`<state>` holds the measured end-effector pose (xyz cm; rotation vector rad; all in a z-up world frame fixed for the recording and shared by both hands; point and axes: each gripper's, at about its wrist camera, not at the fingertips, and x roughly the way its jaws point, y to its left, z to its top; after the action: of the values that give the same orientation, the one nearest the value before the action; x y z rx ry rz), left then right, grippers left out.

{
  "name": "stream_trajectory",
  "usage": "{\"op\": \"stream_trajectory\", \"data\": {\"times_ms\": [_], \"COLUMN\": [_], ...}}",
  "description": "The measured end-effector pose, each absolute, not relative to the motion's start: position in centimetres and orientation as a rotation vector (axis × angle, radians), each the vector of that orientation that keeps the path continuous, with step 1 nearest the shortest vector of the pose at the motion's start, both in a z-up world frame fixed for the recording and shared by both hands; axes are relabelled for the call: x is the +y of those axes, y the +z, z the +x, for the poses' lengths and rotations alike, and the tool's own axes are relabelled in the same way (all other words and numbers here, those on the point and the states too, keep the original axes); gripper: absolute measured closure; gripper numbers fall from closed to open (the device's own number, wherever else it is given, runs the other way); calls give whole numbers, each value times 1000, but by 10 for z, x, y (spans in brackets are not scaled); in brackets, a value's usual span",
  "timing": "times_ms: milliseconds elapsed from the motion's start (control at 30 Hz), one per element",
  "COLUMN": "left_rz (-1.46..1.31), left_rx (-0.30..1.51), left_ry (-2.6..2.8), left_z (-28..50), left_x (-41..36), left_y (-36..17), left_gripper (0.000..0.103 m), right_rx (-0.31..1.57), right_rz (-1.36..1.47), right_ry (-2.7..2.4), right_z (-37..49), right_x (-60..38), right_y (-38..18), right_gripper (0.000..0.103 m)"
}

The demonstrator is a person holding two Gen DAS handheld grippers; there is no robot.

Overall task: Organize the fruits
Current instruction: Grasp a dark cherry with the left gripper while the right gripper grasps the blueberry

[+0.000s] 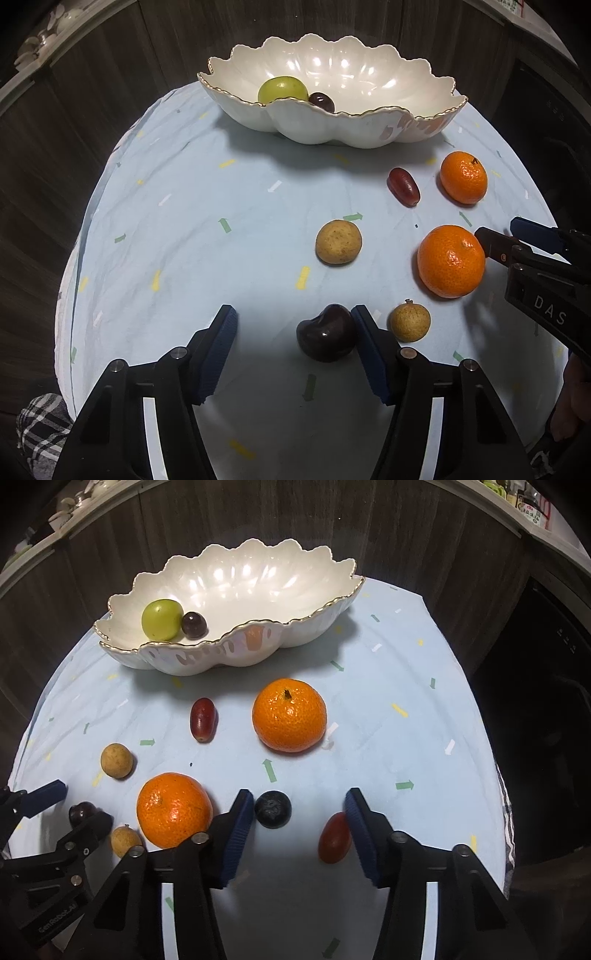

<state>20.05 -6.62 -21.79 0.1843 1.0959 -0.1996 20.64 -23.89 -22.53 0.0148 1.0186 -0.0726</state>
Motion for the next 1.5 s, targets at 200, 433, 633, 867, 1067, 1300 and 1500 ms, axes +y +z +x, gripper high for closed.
{"op": "stream_trajectory", "data": {"times_ms": [200,433,633,867,1067,1300,1500], "left_rz": [173,176,186,183,171,158,147], "left_rx": [1092,1084,1080,1080,1072,1060,1052], "left_ry": [-207,-232,-236,-230,-230,-228,-225], "left_z": [199,196,194,195,196,199,203], "left_x": [-66,-69,-70,-68,-67,-66,-67], "left_y": [-217,-215,-214,-212,-208,-198,-189], "left_gripper": [45,64,73,73,73,73,73], "right_rx": [1009,1009,1009,1006,996,973,958], "right_rz": [10,11,12,29,46,54,71], "right_ry": [-56,-26,-20,-16,-11,-1,4], "right_z": [205,204,203,201,200,199,200], "right_x": [-236,-233,-232,-233,-234,-235,-237], "right_y": [-223,-223,-223,-222,-217,-204,-195], "right_gripper": [66,84,85,85,86,86,86]}}
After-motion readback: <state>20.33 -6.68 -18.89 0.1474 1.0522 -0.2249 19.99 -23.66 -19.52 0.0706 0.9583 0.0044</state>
